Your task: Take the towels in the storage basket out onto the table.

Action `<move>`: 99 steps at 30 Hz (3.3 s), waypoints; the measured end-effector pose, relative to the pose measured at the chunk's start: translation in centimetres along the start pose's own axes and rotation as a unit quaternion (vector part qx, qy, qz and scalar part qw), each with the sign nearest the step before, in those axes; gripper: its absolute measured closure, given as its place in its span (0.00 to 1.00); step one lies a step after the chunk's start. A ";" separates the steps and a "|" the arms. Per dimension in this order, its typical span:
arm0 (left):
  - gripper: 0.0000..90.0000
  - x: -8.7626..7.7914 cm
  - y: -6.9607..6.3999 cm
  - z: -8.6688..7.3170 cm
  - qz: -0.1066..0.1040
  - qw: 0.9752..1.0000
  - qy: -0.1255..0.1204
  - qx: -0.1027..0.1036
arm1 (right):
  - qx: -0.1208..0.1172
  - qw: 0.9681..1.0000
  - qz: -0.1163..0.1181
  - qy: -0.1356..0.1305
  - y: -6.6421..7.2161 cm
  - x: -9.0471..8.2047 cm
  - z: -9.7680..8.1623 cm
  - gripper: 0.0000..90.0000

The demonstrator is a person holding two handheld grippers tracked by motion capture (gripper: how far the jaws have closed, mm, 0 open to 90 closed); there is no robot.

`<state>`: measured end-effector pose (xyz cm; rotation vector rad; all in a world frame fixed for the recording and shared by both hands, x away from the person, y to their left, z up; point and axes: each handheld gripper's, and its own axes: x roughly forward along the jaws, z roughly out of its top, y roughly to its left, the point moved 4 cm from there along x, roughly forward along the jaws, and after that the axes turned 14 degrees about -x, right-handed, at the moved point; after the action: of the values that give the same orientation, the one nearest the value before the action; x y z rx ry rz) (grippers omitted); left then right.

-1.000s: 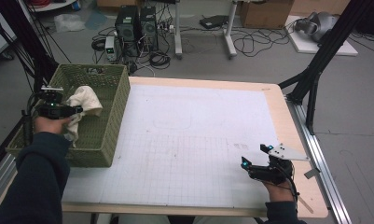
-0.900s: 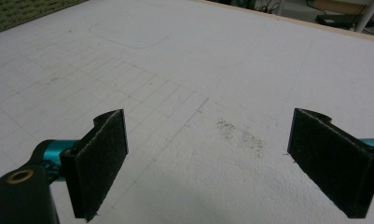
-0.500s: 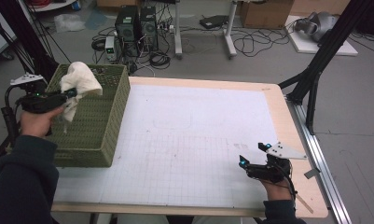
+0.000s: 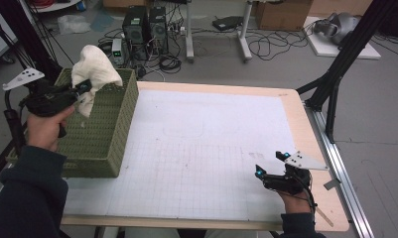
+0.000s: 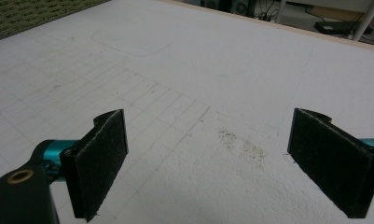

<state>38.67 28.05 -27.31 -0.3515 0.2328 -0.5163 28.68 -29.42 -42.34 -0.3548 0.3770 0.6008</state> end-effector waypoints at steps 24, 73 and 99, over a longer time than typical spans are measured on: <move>0.80 5.3 -13.5 -5.8 -0.171 0.981 0.068 0.061 | -0.003 1.000 -0.003 -0.001 0.1 0.1 0.1 0.13; 0.28 11.4 -12.8 -20.0 -0.104 0.981 0.162 0.028 | -0.008 1.000 -0.001 0.011 0.1 0.8 -0.2 0.13; 0.22 6.0 -10.0 -20.7 -0.089 0.986 0.137 0.029 | -0.017 0.999 0.024 0.014 0.4 1.9 0.3 0.13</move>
<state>33.01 11.24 -43.18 -0.2449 0.4540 -0.7475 29.97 -28.03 -43.03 -0.3885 0.4025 0.6505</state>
